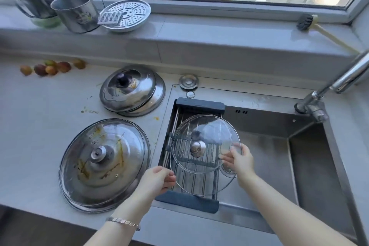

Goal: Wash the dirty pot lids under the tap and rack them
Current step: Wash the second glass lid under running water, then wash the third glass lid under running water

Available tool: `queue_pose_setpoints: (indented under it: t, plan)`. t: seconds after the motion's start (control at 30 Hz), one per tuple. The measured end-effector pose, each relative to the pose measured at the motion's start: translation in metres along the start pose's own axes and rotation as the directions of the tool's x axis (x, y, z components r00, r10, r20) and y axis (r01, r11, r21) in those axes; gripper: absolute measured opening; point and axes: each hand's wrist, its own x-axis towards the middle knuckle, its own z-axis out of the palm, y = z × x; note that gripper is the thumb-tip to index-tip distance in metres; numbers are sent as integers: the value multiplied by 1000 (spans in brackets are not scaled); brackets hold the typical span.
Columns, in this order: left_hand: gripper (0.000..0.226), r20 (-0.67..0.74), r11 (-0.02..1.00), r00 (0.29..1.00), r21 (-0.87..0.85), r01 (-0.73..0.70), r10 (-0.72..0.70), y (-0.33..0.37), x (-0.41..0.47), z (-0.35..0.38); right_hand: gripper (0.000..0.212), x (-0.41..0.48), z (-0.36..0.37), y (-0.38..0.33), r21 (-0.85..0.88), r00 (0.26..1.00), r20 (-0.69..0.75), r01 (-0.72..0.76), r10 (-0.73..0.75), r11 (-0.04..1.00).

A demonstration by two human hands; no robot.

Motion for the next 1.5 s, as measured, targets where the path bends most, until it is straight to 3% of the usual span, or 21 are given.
queue_pose_setpoints:
  t: [0.13, 0.27, 0.33, 0.4, 0.47, 0.5, 0.57, 0.67, 0.73, 0.8, 0.9, 1.1, 1.23, 1.33, 1.5]
  plan:
    - [18, 11, 999, 1000, 36, 11, -12, -3, 8, -1, 26, 7, -10, 5, -422, 999, -35, -29, 16, 906]
    - [20, 25, 999, 999, 46, 23, -24, -6, 14, 2, 41, 1, -15, 0, -767, 1000, -30, -18, -9, 642]
    - [20, 28, 998, 999, 60, 23, -24, -8, 17, 4, 44, 2, -16, -4, -861, 1000, -17, -25, 21, 508]
    - [18, 24, 996, 999, 81, 23, -25, -11, 20, 5, 42, 1, -16, -10, -951, 998, -20, -37, 60, 307]
    - [15, -25, 993, 1000, 121, 8, -5, -14, 23, 2, 45, -2, -11, -19, -992, 1000, -21, -21, -3, 126]
    - [21, -81, 975, 996, 220, -21, 39, -14, 26, -3, 48, -2, -7, -23, -995, 997, -3, 5, -81, 96]
    - [35, -183, 853, 963, 517, -79, 200, -11, 34, -22, 44, -7, 5, -33, -988, 974, 62, 91, -219, 125]
    - [46, -333, 613, 827, 790, -17, 453, 6, 46, -63, 32, -14, 23, -45, -960, 958, 160, 207, -239, 188]
    - [51, -406, 486, 775, 861, 148, 484, 16, 58, -92, 29, -20, 29, -46, -948, 948, 227, 268, -224, 173]
    - [52, -465, 436, 792, 854, 284, 396, 20, 69, -115, 26, -24, 32, -45, -937, 940, 266, 304, -211, 172]
    - [43, -496, 455, 821, 823, 341, 282, 16, 81, -131, 26, -26, 32, -40, -932, 945, 287, 313, -155, 184]
    - [36, -461, 517, 776, 830, 207, 430, 11, 87, -145, 26, -30, 20, -32, -930, 951, 295, 307, -88, 203]
    - [33, -518, 670, 749, 730, 134, 414, 8, 88, -157, 26, -32, 16, -28, -926, 948, 310, 319, -75, 202]
    - [39, -514, 719, 763, 688, 94, 392, 7, 95, -166, 26, -33, 16, -25, -926, 946, 319, 324, -60, 194]
    - [20, -610, 883, 713, 468, -27, 346, 8, 96, -163, 25, -34, 17, -27, -920, 943, 326, 332, -67, 208]
